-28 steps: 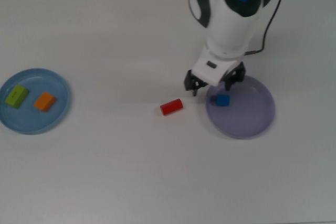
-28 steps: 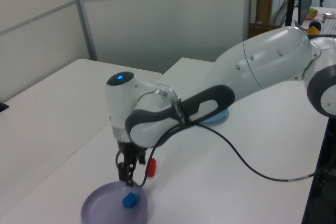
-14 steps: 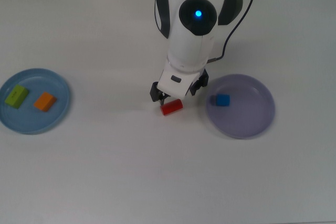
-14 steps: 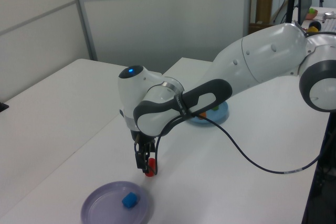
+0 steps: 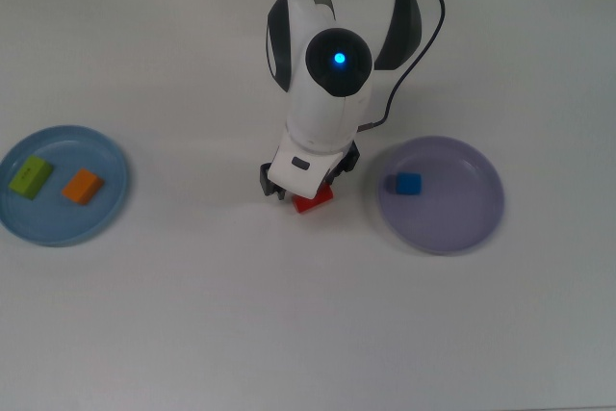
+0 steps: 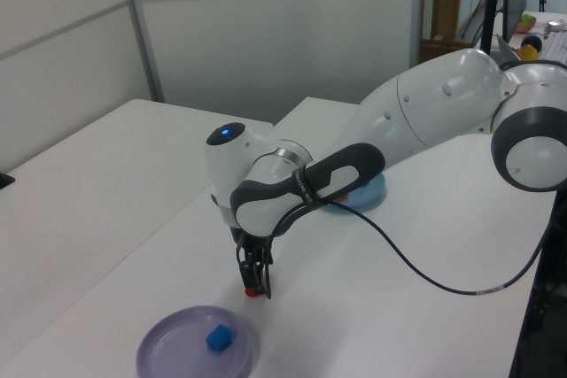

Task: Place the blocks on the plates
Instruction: 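Move the gripper over the red block and grasp it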

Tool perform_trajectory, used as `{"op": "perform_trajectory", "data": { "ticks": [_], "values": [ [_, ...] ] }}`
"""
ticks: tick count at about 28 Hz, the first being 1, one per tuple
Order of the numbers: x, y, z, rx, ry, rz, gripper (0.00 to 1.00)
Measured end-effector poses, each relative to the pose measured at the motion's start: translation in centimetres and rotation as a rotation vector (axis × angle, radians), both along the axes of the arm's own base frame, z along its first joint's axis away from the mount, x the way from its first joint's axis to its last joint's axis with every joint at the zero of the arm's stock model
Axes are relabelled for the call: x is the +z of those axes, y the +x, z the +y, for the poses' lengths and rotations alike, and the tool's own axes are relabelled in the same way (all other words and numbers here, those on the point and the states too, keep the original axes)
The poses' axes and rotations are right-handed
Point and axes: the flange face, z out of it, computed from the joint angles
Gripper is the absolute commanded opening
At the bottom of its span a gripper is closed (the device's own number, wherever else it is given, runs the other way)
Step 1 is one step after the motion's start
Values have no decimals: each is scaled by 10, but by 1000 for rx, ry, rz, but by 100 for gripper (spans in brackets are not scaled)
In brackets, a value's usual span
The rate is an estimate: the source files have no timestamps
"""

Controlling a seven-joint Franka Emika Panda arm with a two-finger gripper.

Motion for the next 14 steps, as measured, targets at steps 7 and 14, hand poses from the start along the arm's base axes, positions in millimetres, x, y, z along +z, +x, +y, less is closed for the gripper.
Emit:
{"op": "perform_trajectory", "data": {
  "ticks": [7, 14],
  "values": [
    [0, 0, -1, -2, 0, -1, 47],
    [3, 2, -1, -2, 1, -8, 100]
  ]
}}
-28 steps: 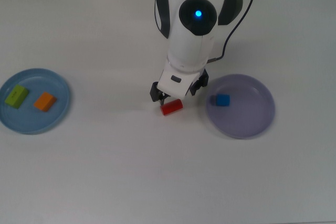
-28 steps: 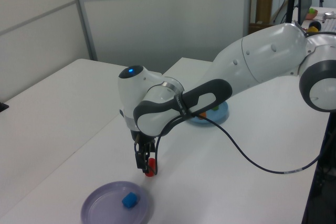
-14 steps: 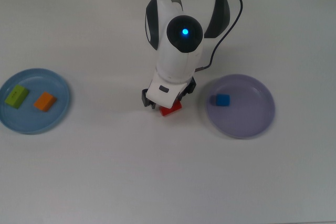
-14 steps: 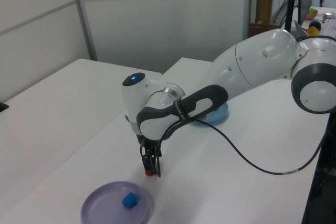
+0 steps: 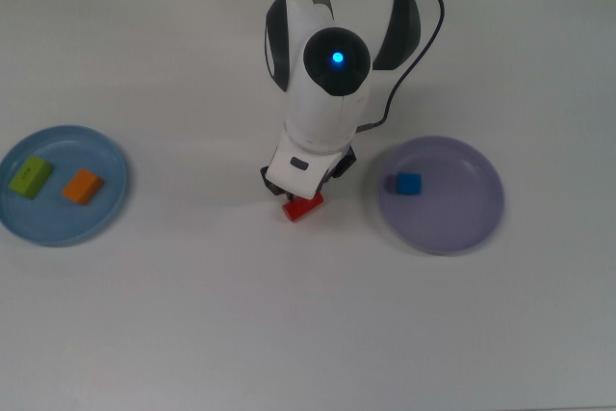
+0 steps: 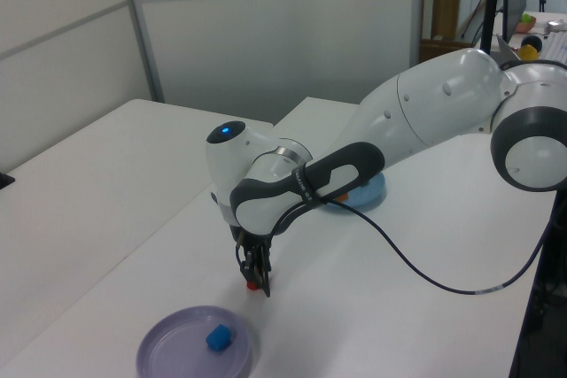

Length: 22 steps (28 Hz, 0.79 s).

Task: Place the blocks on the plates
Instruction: 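Move the gripper over the red block and grasp it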

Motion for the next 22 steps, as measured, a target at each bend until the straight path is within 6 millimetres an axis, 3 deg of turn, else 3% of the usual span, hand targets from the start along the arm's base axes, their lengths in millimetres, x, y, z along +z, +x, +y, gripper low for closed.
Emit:
{"op": "perform_trajectory", "data": {
  "ticks": [18, 19, 20, 22],
  "values": [
    [7, 11, -5, 45, -14, -90, 100],
    [6, 12, -6, 46, -13, -95, 99],
    [5, 12, -6, 48, -13, -96, 88],
    [-2, 13, -6, 51, -14, -91, 87]
  ]
}}
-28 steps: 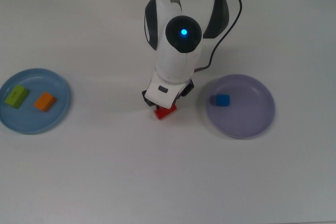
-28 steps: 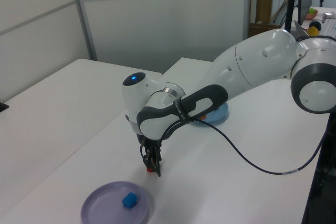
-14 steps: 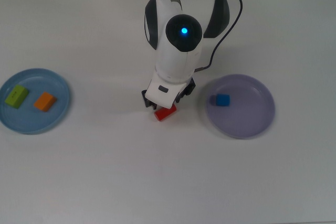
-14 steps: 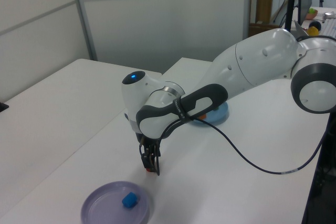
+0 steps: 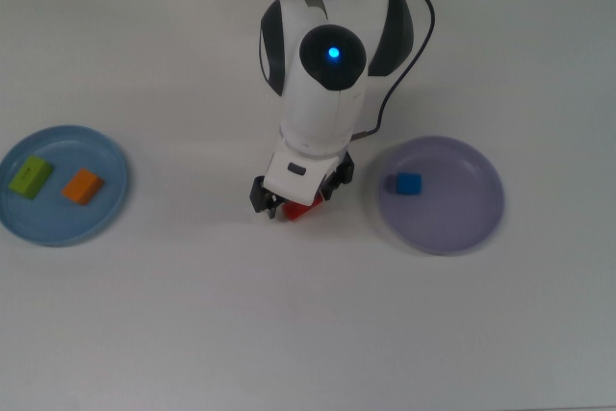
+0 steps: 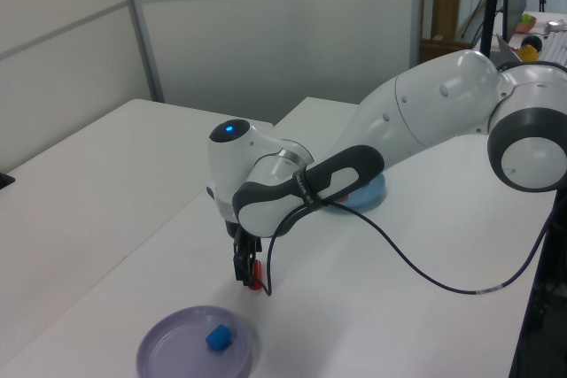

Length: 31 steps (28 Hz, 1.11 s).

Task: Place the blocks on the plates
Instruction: 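Move the gripper over the red block and grasp it, then carry the red block onto the lavender plate and release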

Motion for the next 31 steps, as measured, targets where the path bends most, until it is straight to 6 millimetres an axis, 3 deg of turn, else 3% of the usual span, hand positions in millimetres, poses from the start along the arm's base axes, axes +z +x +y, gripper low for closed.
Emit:
{"op": "perform_trajectory", "data": {
  "ticks": [5, 10, 15, 16, 24, 27, 31],
  "values": [
    [-14, 0, 0, 9, -3, 16, 86],
    [-15, 0, 0, 12, -4, 17, 46],
    [-10, 1, 0, 11, -2, 9, 24],
    [-9, 1, 0, 11, -2, 8, 13],
    [-4, 2, 3, -6, 17, -2, 20],
    [9, 3, 10, -29, 42, -22, 20],
    [32, 0, 34, -58, 82, -55, 20]
  ]
}}
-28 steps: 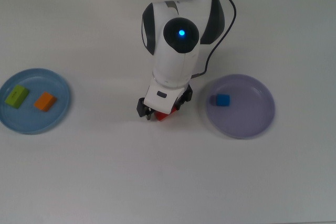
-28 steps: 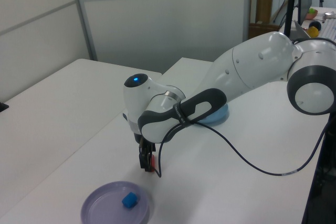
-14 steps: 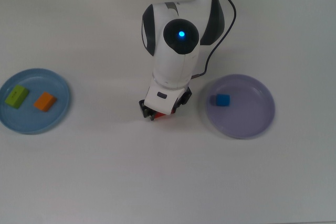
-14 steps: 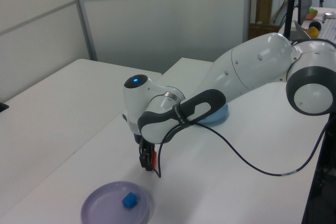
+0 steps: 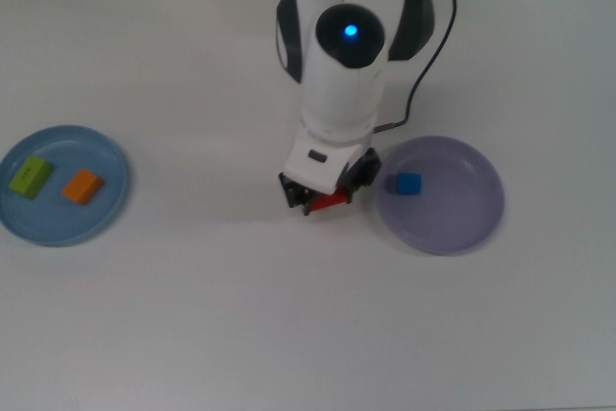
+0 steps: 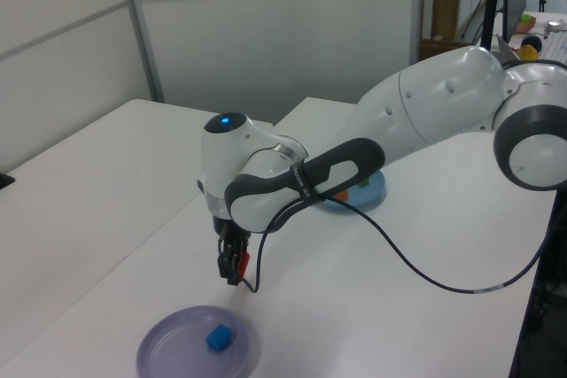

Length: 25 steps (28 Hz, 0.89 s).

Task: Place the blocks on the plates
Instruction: 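Carry the red block onto the lavender plate and release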

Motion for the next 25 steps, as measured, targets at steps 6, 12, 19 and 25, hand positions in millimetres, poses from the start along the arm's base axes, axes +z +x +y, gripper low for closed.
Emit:
{"op": "perform_trajectory", "data": {
  "ticks": [6, 12, 19, 25],
  "values": [
    [14, -12, 52, -34, 35, -17, 27],
    [6, -26, 96, -80, 48, -6, 49],
    [-6, -32, 126, -103, 69, -26, 92],
    [-15, -31, 124, -110, 67, -21, 100]
  ]
}}
